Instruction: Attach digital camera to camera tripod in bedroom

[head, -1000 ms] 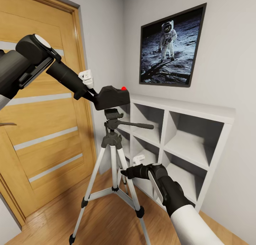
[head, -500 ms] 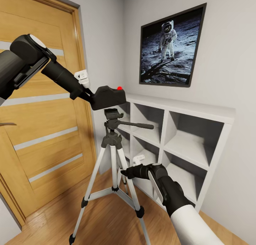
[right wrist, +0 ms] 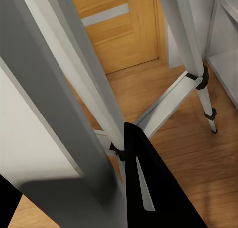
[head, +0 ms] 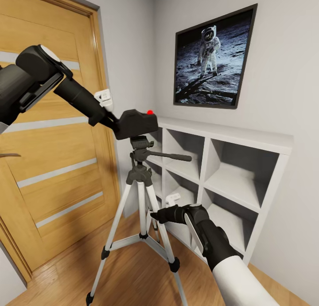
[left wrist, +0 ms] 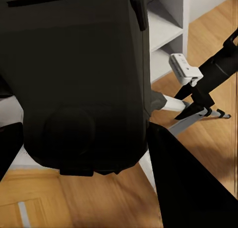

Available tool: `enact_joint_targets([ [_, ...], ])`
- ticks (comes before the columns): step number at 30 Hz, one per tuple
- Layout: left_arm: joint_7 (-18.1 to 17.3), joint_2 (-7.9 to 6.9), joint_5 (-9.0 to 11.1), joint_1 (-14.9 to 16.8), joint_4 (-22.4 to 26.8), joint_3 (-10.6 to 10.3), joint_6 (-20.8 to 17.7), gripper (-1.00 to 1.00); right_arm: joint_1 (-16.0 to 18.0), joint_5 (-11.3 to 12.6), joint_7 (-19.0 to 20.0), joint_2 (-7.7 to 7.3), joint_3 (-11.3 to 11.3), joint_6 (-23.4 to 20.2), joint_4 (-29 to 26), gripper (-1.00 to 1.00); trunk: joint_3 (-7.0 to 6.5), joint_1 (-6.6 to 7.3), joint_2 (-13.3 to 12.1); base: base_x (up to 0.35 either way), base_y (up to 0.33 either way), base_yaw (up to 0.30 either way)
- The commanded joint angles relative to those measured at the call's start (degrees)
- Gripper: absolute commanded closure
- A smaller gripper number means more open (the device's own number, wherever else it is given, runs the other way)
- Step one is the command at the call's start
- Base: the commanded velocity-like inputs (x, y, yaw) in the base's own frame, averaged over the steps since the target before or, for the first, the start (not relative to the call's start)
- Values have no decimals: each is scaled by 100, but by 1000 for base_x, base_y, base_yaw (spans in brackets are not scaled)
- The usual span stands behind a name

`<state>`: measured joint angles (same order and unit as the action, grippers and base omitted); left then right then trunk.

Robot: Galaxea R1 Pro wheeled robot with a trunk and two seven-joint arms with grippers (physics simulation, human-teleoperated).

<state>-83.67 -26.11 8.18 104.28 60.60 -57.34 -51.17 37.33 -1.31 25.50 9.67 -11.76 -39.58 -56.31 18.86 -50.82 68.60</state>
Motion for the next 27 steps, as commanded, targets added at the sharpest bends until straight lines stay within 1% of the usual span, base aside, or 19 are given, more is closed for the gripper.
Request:
enact_joint_targets([
  [1,0,-8,26,13,8,-26,-141,100,3,-186,25,2,7,-67,6,100,9,-1,4,0,0,0],
  [2,0,-8,26,13,9,-27,-204,100,3,-186,25,2,7,-67,6,100,9,-1,4,0,0,0],
  [4,5,-8,26,13,18,-28,-475,100,3,-186,25,2,7,-67,6,100,9,-1,4,0,0,0],
  [8,7,-8,31,13,16,-25,-609,100,3,-186,25,3,6,-67,6,100,9,-1,4,0,0,0],
  [19,10,-2,44,13,7,-17,-660,100,3,-186,25,1,7,-67,6,100,9,-1,4,0,0,0],
  [27,37,42,44,13,6,13,-660,100,3,-186,25,2,7,-67,6,100,9,-1,4,0,0,0],
])
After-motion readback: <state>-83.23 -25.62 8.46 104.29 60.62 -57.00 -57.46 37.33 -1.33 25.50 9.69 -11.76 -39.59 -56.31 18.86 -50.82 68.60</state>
